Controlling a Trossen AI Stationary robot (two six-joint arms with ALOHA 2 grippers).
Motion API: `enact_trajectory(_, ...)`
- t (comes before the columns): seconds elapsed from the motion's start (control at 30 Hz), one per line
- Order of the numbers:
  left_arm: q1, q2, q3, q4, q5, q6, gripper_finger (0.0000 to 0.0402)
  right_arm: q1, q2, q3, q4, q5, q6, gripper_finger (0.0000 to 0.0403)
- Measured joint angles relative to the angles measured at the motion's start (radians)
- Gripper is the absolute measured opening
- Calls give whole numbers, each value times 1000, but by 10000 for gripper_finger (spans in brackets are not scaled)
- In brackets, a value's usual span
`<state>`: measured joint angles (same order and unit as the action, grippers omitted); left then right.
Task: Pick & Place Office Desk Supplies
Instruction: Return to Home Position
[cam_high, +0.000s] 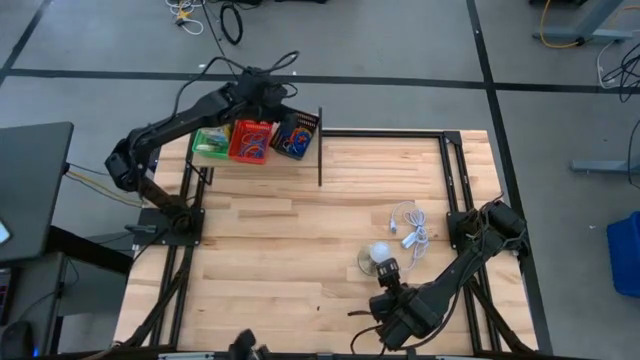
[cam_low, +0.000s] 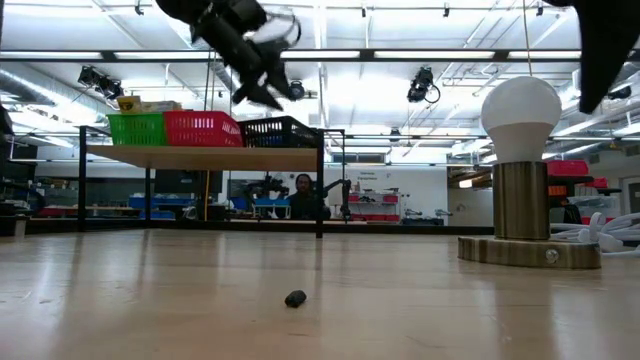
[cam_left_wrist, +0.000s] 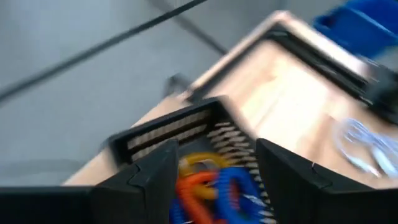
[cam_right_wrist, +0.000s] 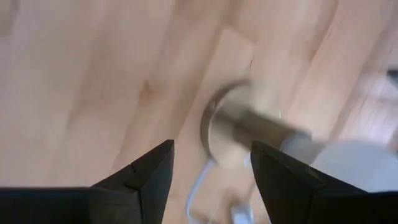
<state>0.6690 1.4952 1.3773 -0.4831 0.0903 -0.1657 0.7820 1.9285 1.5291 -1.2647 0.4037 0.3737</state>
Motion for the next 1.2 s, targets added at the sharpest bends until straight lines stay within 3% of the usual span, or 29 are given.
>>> enact_trajectory(0.2, -96, -121, 0, 25, 157, 210, 221, -4, 0, 0, 181, 29, -149, 222)
enact_trajectory(0.47, -257, -337, 1, 21, 372, 234, 221, -33, 0, 0, 495, 36, -320, 222)
enact_trajectory(0.63, -373, -432, -3, 14, 464, 259, 221, -63, 0, 1, 721, 51, -310, 222)
enact_trajectory(0.83, -473, -490, -4, 13, 487, 257, 219, -99, -19, 83, 791, 38, -253, 222)
enact_trajectory(1.03, -531, -540, -5, -150, 489, 331, 220, -59, -190, 100, 786, -46, -320, 222)
enact_trajectory(1.2, -593, -582, -121, -181, 490, 339, 220, 44, -400, -28, 832, -16, -401, 222)
